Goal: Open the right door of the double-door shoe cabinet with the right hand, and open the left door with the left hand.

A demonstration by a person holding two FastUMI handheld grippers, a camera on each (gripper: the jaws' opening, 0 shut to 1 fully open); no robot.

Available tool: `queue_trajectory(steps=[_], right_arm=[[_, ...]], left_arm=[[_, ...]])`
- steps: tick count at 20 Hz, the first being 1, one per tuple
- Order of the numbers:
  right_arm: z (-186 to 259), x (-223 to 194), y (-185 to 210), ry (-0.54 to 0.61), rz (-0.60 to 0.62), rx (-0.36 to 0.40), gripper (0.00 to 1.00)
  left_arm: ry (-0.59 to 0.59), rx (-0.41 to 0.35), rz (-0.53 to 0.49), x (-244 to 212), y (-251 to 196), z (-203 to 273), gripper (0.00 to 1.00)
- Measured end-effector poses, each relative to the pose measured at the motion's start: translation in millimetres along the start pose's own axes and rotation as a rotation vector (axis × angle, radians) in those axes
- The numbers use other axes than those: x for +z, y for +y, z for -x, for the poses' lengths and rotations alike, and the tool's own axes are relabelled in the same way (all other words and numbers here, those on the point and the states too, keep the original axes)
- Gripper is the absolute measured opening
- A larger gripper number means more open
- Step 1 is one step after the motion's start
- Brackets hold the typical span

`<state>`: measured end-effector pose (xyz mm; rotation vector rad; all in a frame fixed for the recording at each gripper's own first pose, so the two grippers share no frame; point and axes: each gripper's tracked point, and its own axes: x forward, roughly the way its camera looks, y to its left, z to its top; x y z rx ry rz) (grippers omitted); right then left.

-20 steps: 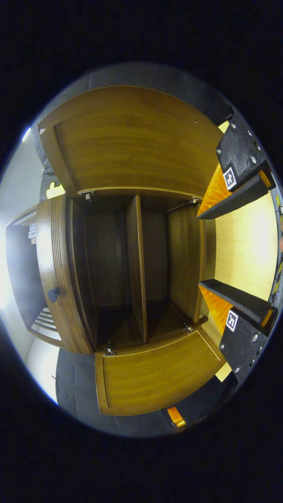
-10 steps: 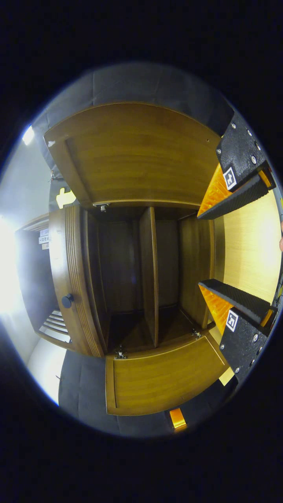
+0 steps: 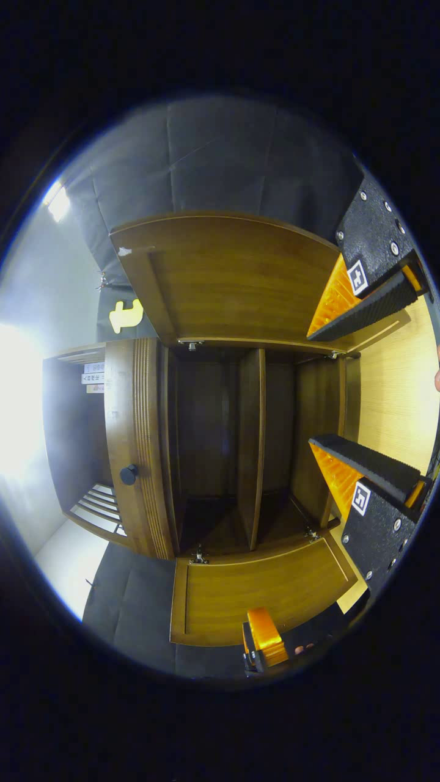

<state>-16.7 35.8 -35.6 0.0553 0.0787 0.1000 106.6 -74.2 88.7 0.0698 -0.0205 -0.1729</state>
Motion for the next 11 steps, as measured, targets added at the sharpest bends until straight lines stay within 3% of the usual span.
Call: queue_trajectory(steps=[3, 11], right_arm=[[3, -3, -6, 0.002, -0.009, -0.022, 0.92], [8, -9, -5, 0.0, -0.043, -0.064, 0.94]], left_arm=[[0.015, 0.033, 0.026, -14, 1, -13, 1.0], [0.035, 0.115, 0.094, -27, 48, -16, 1.0]])
